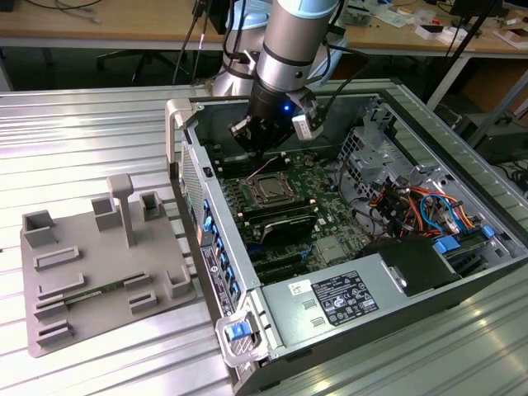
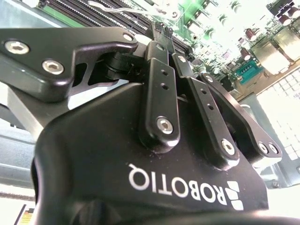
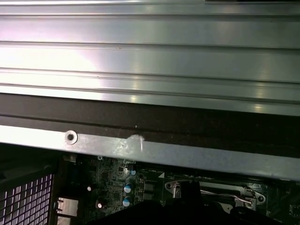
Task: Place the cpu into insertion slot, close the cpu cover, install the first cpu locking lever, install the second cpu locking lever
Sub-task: 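Install the first cpu locking lever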
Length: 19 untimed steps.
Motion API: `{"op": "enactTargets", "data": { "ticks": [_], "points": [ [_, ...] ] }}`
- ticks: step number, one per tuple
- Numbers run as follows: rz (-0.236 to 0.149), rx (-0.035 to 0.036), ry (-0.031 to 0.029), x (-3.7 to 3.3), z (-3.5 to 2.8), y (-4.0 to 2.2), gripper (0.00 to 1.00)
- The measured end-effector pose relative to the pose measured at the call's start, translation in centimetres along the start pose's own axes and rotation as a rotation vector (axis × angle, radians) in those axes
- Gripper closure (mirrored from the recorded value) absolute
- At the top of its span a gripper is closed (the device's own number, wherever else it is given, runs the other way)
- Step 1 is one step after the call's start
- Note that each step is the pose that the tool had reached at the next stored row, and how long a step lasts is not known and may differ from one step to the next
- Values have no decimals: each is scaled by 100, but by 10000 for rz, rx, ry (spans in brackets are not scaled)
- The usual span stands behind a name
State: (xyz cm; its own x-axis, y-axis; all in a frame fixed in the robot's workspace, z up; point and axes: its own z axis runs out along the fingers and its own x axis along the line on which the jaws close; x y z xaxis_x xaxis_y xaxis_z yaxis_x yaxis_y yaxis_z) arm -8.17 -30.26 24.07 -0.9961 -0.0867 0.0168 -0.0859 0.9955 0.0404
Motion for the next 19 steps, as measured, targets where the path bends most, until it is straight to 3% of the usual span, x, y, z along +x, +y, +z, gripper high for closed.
{"op": "enactTargets", "data": {
  "ticks": [19],
  "points": [
    [1, 4, 0, -55, 69, -7, 89]
  ]
}}
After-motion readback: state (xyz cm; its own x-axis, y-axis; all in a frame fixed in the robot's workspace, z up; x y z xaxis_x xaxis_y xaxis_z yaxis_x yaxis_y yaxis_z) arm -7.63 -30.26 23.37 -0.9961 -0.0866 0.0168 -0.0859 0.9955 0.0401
